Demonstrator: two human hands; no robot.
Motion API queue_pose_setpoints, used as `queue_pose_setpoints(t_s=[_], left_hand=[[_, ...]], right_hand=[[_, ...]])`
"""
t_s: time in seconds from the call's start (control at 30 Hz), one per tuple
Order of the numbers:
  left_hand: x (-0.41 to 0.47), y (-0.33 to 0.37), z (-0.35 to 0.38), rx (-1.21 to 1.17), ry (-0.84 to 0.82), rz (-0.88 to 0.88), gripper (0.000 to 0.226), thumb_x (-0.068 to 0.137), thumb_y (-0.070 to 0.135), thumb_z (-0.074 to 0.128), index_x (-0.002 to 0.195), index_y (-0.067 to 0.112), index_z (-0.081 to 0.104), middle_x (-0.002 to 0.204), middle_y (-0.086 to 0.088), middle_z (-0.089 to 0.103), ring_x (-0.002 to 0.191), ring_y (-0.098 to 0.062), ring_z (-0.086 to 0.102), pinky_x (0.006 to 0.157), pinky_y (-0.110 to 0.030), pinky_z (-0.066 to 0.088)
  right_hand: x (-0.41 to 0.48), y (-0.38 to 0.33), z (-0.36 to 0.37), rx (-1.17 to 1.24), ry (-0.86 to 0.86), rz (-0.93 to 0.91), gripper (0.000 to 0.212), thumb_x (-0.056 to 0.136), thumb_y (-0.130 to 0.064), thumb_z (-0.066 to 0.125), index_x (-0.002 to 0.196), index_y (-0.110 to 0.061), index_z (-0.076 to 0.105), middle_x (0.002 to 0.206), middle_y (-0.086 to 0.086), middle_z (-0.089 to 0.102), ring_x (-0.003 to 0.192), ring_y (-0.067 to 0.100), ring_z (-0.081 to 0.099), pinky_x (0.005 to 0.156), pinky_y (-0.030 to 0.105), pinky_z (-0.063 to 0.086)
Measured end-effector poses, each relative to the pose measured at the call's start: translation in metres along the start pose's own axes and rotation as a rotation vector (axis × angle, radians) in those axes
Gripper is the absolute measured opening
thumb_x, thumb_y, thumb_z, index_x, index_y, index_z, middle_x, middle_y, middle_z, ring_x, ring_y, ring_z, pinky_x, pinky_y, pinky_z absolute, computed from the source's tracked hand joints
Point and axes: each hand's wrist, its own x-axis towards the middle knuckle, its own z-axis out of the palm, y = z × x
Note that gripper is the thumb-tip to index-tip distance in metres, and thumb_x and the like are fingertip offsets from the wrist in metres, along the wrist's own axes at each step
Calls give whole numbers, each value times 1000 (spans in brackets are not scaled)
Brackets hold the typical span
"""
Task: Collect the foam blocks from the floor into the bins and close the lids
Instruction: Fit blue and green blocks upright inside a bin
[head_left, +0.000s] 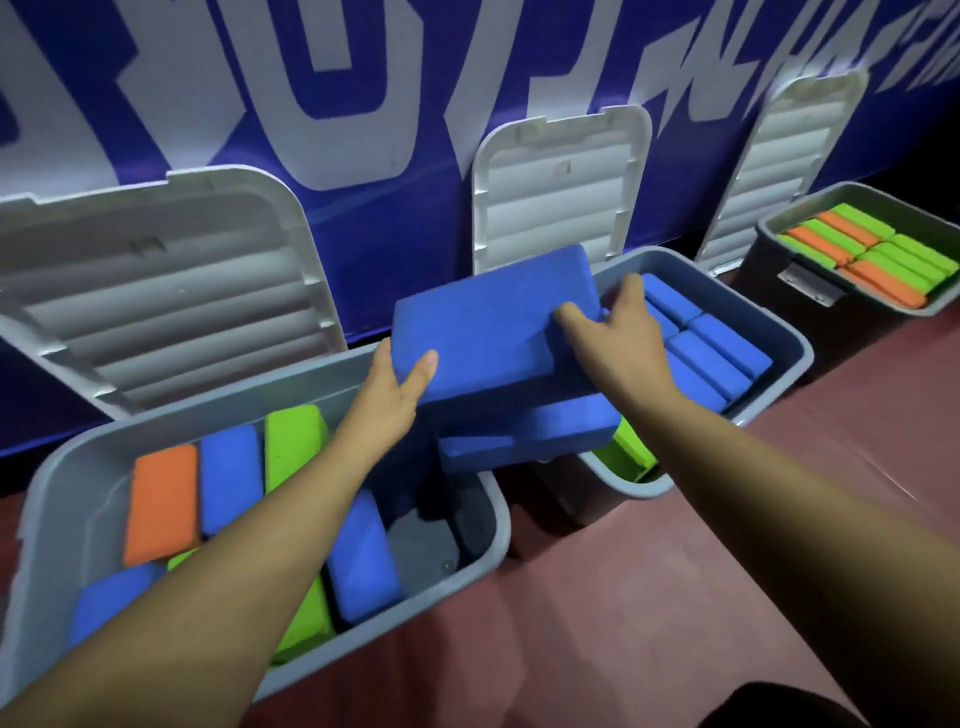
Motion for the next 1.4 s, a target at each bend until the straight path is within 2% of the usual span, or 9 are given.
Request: queue_pose_setpoints(t_s=[0.13,0.3,0.57,0.7,0.9,1.13,1.23,1.3,1.4], left_hand=[[-39,-62,-38,97,41,4,79,96,67,26,152,12,31,151,6,36,143,-8,30,112,-15,20],[-83,-155,-60,928,-321,-115,141,43,104,-7,157,21,-4,164,-1,-11,152,-21,-5,121,-45,3],[-93,-175,-67,1135,-407,-114,130,58,100,14,155,19,-16,152,4,-34,151,-21,-15,120,-53,3],[-96,-174,-64,1157,-385,-99,114,81,79,45,155,16,-15,160,-1,-27,150,-20,-17,120,-52,1],[-96,-180,-65,1147,-391,-93,114,81,78,47,155,19,-15,159,2,-29,150,-17,-19,121,-52,-1],[-95,-178,-64,1098,-370,-121,111,81,74,54,156,21,-9,161,4,-22,151,-17,-13,120,-51,1],[-80,-155,-61,867,-222,-138,80,91,49,60,153,11,26,163,-8,20,148,-23,23,119,-40,21],[-65,-125,-52,607,22,-108,45,95,32,59,132,6,56,136,-13,57,126,-27,52,103,-32,39],[-45,-68,-33,363,186,-121,23,97,31,55,102,11,65,101,-6,68,95,-23,61,81,-30,43]], right_hand=[[-17,-67,8,6,-99,-264,48,76,-42,72,110,-20,46,100,2,59,87,23,57,69,37,46],[-57,-92,47,-311,-288,-576,55,76,-40,66,126,-33,44,105,5,46,93,35,51,77,38,44],[-109,-37,106,-748,-297,-687,51,85,-35,55,132,-29,39,117,15,38,98,35,41,69,37,31],[-122,4,141,-818,-338,-590,50,93,-31,49,139,-24,29,132,26,32,104,39,41,72,41,32],[-134,61,195,-757,-726,-339,57,103,-29,39,152,-9,16,151,32,8,126,45,34,99,48,39],[-140,97,195,-678,-840,-262,64,107,-34,33,159,-21,-3,161,20,-15,141,39,23,114,42,28],[-129,81,176,-727,-855,-293,58,104,-37,37,154,-14,21,159,19,12,136,38,35,105,45,37],[-117,57,151,-685,-720,-384,41,101,-37,40,130,-8,44,135,17,44,118,39,51,89,45,43],[-90,23,112,-477,-422,-484,20,96,-27,44,103,-9,51,105,15,59,94,39,58,72,41,42]])
